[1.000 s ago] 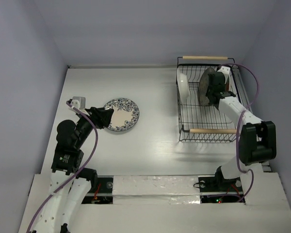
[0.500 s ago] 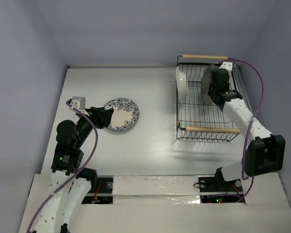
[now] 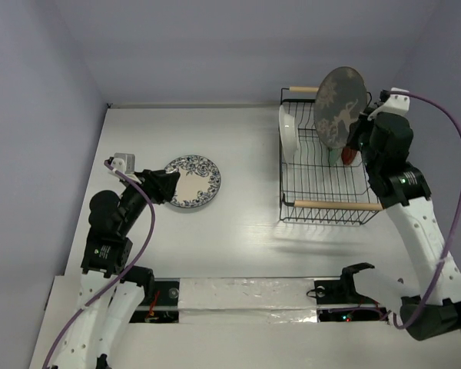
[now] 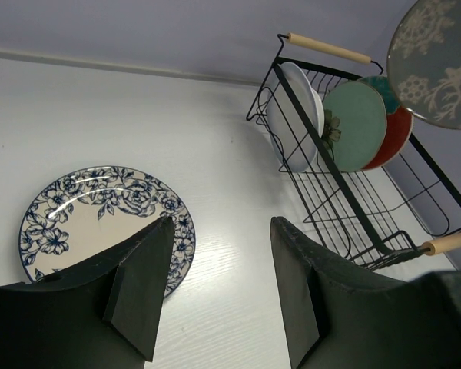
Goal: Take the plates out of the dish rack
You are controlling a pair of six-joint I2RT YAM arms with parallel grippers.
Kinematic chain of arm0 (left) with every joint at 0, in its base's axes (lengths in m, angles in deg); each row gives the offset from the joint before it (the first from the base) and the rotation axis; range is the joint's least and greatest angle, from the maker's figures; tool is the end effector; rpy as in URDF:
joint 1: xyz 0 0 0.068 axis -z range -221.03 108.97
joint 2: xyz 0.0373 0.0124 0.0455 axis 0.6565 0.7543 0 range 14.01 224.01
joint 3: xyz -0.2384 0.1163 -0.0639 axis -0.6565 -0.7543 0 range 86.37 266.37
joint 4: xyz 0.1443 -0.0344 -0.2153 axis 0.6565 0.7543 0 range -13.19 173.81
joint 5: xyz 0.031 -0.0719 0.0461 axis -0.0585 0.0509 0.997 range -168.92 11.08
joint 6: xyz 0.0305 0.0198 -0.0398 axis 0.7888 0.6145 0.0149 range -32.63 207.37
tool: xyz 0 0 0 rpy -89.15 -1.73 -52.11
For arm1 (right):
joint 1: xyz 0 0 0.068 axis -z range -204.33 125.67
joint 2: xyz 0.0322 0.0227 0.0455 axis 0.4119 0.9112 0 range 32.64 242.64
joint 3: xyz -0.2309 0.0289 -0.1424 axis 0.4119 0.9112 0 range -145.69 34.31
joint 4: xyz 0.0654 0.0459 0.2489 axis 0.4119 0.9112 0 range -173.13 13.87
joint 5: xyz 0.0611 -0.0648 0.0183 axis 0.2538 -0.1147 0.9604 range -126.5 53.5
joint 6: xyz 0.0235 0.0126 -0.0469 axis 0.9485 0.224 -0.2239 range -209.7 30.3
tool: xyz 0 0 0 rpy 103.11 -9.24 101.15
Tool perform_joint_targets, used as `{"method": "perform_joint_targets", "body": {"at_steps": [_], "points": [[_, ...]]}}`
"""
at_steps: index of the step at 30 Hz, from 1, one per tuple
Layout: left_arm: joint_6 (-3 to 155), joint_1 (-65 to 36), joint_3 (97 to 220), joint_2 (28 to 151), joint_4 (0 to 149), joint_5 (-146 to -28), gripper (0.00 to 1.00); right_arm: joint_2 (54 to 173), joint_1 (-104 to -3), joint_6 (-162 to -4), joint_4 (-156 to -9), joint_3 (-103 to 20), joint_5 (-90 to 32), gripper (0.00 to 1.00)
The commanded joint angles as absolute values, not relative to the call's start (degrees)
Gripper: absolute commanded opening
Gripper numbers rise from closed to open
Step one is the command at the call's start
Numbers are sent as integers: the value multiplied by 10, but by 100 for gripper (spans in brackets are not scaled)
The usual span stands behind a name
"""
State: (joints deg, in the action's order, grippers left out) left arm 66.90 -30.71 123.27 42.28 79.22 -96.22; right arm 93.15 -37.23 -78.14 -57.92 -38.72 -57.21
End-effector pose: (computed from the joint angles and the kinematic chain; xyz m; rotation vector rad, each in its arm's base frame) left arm 0.1240 -0.0334 0.3464 0.1192 1.4968 -0.6552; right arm 0.2181 0.0371 0.4314 0.2364 1.7619 -0.0160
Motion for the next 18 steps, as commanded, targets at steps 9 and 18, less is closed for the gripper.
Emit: {"method": "perform_joint_targets", "body": {"at_steps": [9, 18], "points": [[670, -321, 1251, 416, 765, -956, 41, 1035, -573, -611, -890, -366, -308, 0], [672, -321, 1261, 413, 785, -922, 0, 1255, -657, -557, -933, -473, -294, 0]]}}
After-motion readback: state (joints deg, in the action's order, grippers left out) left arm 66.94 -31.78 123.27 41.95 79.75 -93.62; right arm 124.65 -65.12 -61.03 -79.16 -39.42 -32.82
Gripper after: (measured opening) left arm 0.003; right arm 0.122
